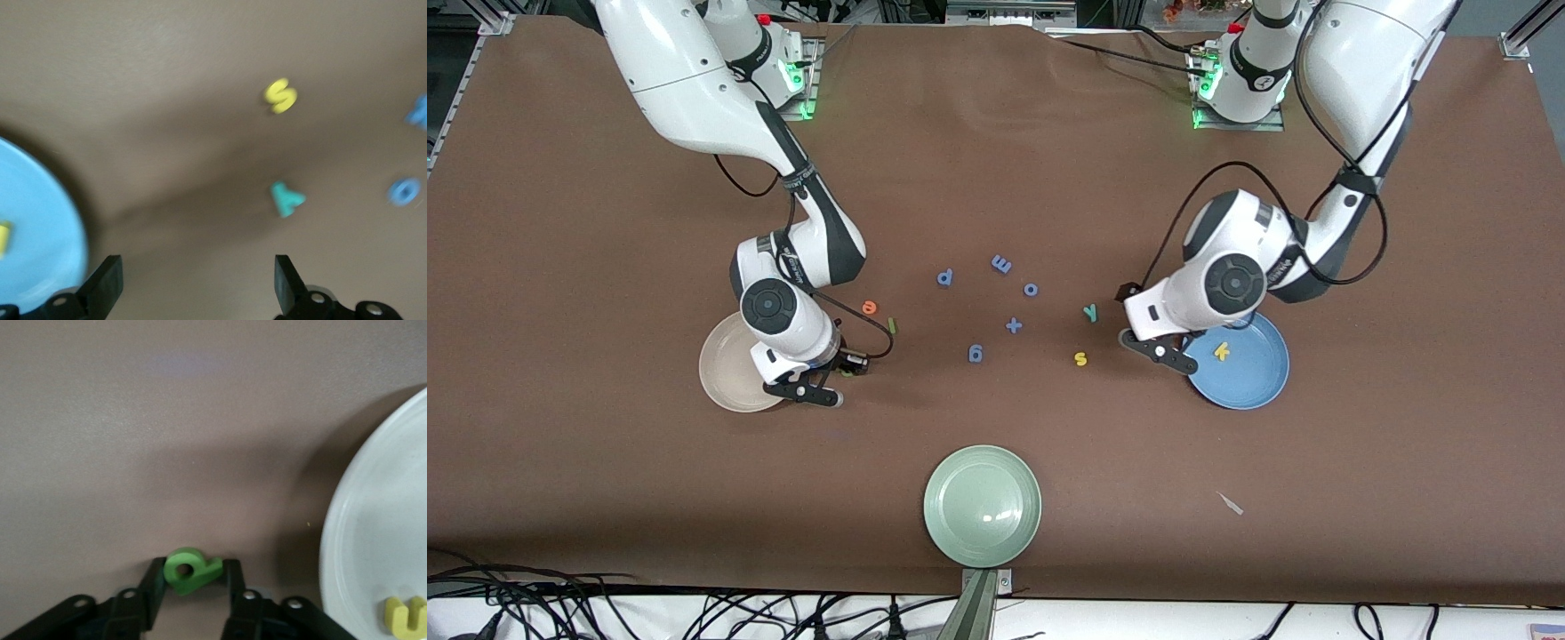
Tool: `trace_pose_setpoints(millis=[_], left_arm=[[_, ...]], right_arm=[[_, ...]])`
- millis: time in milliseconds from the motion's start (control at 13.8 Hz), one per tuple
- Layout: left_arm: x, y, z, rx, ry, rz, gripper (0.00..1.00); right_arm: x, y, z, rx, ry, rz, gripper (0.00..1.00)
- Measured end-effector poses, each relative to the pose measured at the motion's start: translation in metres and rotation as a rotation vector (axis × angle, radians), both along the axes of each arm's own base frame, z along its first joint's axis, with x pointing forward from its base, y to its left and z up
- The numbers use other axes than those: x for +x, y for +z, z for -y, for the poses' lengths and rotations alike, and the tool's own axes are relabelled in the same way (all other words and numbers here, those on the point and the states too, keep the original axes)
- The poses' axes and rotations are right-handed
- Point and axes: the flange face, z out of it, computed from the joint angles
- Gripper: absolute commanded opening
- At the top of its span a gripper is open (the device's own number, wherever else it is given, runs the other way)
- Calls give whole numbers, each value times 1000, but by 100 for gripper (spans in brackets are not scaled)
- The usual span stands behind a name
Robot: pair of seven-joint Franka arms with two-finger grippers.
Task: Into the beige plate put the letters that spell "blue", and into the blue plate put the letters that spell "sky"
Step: 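Place the green d on the beige plate while the left gripper grasps the teal y, then carry the teal y onto the blue plate while the right gripper reaches the orange e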
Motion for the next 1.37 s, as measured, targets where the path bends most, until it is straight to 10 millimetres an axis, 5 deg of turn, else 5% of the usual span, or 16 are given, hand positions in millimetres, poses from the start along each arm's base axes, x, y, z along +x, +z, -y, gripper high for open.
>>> trace_pose_setpoints(millis=[289,650,939,1011,1155,1372], left_arm=[[-21,-25,50,12,217,16,100],[-30,-62,54,25,312,10,93],[-36,-84,56,62,323,34,64],[-38,-86,56,64,322,30,51],[-38,-87,56,64,322,31,37],[-38,-83,57,61,320,35,12]], right_arm=[[2,3,-1,2,1,7,30],[16,40,11,-33,71,-49,32],[25,72,59,-79,141,-116,34],[25,72,69,-85,152,-121,41],[22,63,84,-93,174,-123,72],[12,45,92,-92,167,-116,75]])
